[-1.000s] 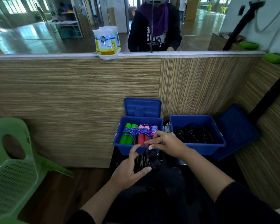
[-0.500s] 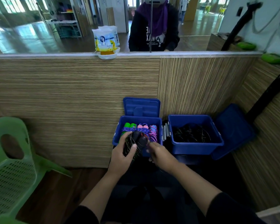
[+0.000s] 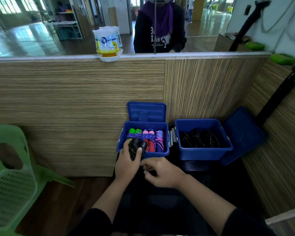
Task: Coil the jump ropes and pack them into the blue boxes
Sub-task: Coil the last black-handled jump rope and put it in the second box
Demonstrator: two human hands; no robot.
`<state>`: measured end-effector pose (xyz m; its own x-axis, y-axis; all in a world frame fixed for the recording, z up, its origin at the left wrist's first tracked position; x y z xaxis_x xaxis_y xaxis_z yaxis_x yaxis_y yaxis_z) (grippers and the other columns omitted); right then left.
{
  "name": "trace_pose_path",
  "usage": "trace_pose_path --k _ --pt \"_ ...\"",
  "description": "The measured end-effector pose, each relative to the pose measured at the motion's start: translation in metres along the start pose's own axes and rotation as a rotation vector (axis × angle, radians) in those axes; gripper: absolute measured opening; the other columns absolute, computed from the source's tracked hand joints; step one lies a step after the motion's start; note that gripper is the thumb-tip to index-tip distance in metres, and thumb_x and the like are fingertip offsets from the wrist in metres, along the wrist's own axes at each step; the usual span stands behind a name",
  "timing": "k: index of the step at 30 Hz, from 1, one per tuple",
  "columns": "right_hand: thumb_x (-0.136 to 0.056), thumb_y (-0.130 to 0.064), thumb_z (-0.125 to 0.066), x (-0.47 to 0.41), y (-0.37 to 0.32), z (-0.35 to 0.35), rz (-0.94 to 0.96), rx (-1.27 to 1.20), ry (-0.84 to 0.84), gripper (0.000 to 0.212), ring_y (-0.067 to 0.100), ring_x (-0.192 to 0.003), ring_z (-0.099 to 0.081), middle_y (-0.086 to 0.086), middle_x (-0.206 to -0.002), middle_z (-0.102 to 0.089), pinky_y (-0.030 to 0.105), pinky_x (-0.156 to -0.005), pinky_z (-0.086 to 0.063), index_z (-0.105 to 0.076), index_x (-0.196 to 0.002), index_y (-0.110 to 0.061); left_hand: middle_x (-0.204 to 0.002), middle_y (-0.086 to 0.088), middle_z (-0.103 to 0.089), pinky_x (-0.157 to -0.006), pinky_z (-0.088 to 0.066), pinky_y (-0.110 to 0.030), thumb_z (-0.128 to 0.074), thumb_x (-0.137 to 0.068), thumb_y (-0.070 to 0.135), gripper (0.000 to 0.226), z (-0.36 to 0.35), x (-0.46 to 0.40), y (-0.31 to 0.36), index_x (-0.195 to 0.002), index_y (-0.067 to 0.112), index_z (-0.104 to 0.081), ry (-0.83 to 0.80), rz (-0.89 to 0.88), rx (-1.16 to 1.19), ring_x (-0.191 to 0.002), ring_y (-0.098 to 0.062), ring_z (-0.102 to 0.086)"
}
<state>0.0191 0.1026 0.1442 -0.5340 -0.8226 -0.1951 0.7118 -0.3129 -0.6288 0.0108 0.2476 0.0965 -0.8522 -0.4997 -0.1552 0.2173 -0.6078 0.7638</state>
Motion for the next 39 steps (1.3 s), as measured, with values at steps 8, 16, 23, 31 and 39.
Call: trace_pose_path --k 8,16,23,31,39 --pt "-0.090 -0.018 -0.061 -0.003 0.010 0.012 -0.235 -0.324 0.180 0.011 0.014 -0.074 -0.069 0.006 -0.078 -0.070 0.029 -0.074 -0.058 -0.063 -0.095 -0.009 -0.123 -0.002 -0.053 -0.080 -0.050 -0.042 -0.001 -0.077 0.081 0.090 0.000 0.023 0.019 -0.145 0.034 -0.034 -0.093 -0.153 -0.091 -0.102 -0.027 -0.061" --pt "-0.092 -0.007 -0.057 -0.005 0.020 0.022 -0.458 -0.642 0.273 0.011 0.011 -0.059 -0.068 0.009 -0.072 -0.064 0.025 -0.060 -0.059 -0.063 -0.094 0.001 -0.123 0.008 -0.053 -0.078 -0.043 -0.027 -0.015 -0.075 0.082 0.083 0.005 0.025 0.026 -0.145 0.041 -0.032 -0.188 -0.217 -0.159 -0.109 -0.010 -0.056" --pt "-0.094 -0.013 -0.054 -0.011 0.028 0.045 -0.357 -0.243 0.121 0.010 0.007 -0.049 -0.059 0.000 -0.059 -0.059 0.025 -0.057 -0.054 -0.063 -0.094 -0.008 -0.116 0.008 -0.057 -0.073 -0.043 -0.026 -0.012 -0.083 0.073 0.071 0.008 0.023 0.034 -0.141 0.042 -0.038 -0.164 -0.264 -0.206 -0.104 -0.012 -0.059" --pt "-0.091 -0.012 -0.056 -0.005 0.035 0.053 -0.052 0.229 0.289 0.010 0.025 -0.074 -0.062 0.008 -0.083 -0.066 0.027 -0.065 -0.045 -0.062 -0.098 -0.010 -0.125 0.010 -0.061 -0.087 -0.050 -0.032 -0.018 -0.090 0.066 0.060 0.009 0.027 0.040 -0.137 0.041 -0.044 -0.168 -0.295 -0.111 -0.113 -0.006 -0.056" --pt "-0.090 -0.012 -0.060 -0.005 0.043 0.053 -0.012 0.125 0.240 0.009 0.015 -0.074 -0.058 0.003 -0.082 -0.062 0.025 -0.069 -0.048 -0.068 -0.094 -0.009 -0.122 0.011 -0.064 -0.086 -0.052 -0.030 -0.031 -0.097 0.052 0.046 0.006 0.036 0.036 -0.136 0.036 -0.049 -0.236 -0.424 -0.085 -0.109 -0.004 -0.059"
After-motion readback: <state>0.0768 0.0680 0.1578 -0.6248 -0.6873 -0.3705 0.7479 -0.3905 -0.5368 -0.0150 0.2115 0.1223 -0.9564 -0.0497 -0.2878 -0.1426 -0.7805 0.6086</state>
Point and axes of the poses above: each hand's wrist, its own x-axis away from the middle knuckle, its own z-axis out of the back of the hand, y = z × x, the point moved 5 cm from there along -x, towards the middle knuckle
